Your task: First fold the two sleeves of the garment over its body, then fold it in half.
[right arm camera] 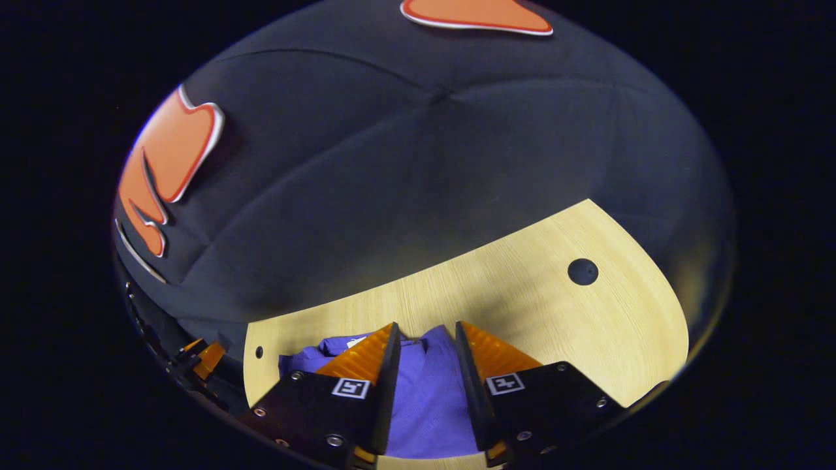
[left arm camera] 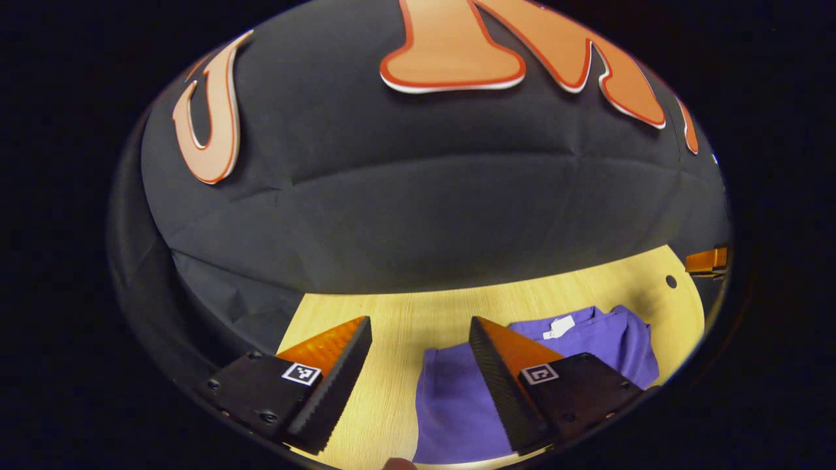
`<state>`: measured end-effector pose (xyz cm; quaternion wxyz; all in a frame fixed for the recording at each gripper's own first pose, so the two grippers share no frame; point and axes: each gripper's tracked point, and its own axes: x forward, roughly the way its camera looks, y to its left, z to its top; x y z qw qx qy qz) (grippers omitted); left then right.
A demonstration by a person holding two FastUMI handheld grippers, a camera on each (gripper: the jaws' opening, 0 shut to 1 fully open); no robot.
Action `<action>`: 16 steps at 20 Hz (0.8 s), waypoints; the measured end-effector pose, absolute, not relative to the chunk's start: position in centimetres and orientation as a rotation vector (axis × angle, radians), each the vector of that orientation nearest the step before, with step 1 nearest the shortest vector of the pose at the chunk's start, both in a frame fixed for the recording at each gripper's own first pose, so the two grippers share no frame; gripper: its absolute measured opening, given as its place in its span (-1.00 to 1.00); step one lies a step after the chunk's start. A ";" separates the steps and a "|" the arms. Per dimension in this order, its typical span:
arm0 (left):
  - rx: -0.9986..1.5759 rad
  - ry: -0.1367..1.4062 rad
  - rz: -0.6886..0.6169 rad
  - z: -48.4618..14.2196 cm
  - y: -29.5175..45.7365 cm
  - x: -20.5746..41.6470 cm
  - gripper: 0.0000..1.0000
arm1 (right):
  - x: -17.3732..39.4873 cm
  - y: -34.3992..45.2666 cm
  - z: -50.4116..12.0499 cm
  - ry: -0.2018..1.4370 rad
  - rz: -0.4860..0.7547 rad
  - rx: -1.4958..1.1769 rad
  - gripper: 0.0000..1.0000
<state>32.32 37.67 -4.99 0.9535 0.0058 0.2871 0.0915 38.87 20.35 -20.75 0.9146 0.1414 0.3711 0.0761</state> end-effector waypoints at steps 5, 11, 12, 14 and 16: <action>-0.067 0.464 0.162 -0.6 36.4 29.2 0.96 | 35.8 20.8 -15.5 0.599 0.182 0.154 0.80; -0.106 0.336 0.134 4.7 35.0 23.9 0.96 | 30.7 22.6 -8.8 0.421 0.210 0.055 0.92; -0.113 0.313 0.128 5.6 34.6 22.9 0.96 | 29.9 22.9 -7.8 0.396 0.211 0.048 0.91; -0.144 0.294 0.082 6.6 33.2 20.9 0.95 | 28.2 23.4 -5.4 0.340 0.212 0.046 0.91; -0.153 0.258 0.079 8.1 32.9 18.8 0.96 | 26.4 23.5 -3.1 0.272 0.208 0.036 0.91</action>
